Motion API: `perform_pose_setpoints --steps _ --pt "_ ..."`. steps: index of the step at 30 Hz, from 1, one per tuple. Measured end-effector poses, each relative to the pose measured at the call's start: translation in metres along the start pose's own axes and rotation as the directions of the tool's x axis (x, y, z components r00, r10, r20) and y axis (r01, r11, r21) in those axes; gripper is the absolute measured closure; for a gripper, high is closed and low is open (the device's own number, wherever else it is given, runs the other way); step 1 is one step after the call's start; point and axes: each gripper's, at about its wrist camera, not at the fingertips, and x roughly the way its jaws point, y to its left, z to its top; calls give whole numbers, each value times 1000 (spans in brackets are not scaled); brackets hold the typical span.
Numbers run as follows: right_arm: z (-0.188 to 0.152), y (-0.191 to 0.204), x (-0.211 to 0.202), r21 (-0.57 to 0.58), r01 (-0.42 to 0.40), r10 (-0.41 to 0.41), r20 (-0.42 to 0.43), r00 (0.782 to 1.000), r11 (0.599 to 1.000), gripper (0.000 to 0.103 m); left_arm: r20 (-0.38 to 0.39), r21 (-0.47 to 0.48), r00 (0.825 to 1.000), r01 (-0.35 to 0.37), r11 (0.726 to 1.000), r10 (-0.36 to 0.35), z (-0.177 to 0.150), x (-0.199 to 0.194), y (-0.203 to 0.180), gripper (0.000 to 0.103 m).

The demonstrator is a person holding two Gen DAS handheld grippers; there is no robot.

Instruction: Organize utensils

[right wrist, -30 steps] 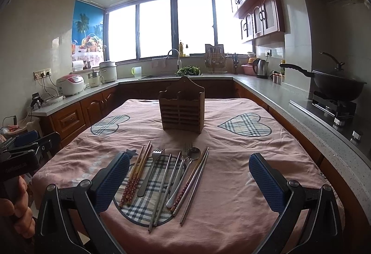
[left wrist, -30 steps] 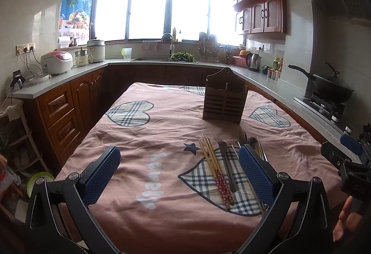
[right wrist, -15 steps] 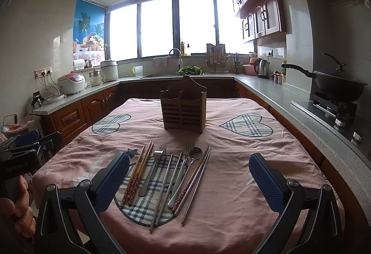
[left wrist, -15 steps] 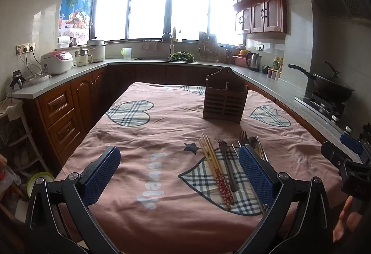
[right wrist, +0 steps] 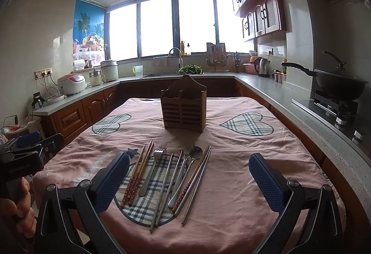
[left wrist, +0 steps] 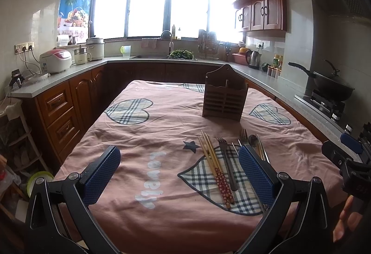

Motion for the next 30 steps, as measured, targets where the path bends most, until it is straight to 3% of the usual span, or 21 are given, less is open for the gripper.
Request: perform_pose_setpoints --steps 7,14,23,26,30 --pt "0 -4 5 5 -1 2 -10 1000 1000 0 -27 -7 1000 8 1000 -8 0 9 1 0" --pt "1 -13 23 35 -32 34 -57 998 999 0 -140 -50 989 40 998 -46 2 44 8 0" --pt "1 -32 67 74 -12 24 -160 987 997 1 -288 -44 955 62 997 -72 8 111 3 2" --pt "0 -41 91 98 -8 30 -219 975 995 11 -323 -36 943 68 997 -76 11 133 0 6" --pt "-3 -54 127 144 0 44 -301 953 990 34 -363 -27 928 77 997 -81 14 159 -4 13"
